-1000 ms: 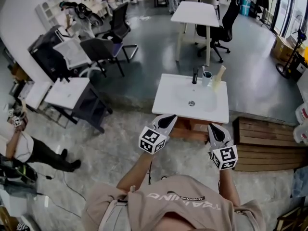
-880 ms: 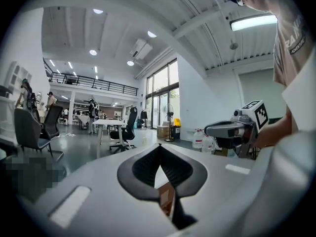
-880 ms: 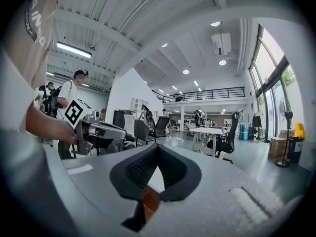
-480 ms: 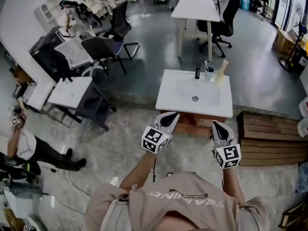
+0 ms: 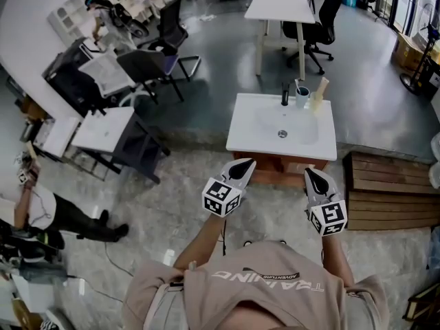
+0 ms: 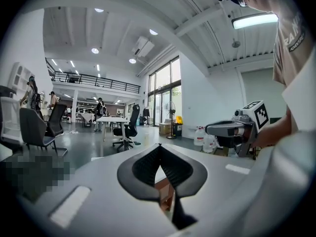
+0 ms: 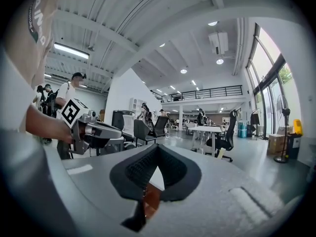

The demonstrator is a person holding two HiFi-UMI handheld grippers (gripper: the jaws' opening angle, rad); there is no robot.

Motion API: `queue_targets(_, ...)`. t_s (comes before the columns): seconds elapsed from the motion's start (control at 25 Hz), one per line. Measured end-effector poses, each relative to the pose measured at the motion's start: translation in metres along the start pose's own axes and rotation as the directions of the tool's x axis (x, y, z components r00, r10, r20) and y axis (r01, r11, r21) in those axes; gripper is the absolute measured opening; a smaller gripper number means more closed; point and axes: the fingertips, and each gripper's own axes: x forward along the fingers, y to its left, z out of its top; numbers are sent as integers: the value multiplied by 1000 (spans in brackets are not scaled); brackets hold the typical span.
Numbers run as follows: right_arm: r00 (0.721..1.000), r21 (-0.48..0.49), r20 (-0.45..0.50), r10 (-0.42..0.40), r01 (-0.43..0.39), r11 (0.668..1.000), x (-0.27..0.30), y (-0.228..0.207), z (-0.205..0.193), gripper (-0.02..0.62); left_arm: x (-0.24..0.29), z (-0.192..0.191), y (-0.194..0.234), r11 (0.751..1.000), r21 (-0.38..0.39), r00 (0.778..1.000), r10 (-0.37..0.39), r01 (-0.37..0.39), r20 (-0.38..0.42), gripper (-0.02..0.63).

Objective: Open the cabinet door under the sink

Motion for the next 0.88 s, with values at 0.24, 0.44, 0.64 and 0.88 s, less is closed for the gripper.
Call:
queue_targets(0.24,1000,-9,3,0,0,1000,2,4,3,0,-1,4,3,1000,-8,1000,-1,1,16,15)
queue_targets(0.44,1000,0,2,-17,17,1000,-1,0,1,0,-4,6,5,1000,-4,1000,6,-5,26,15)
queue_targets(0.64,1000,33,8,-15,15,999,-1,2,1,0,-9,6,13,999,-17,999,28,-28,35,15)
queue_targets(0.88,1000,38,8,-8,8,999,-1,5,0,0,-5,6,9,1000,-14,1000,16,-15,24,15)
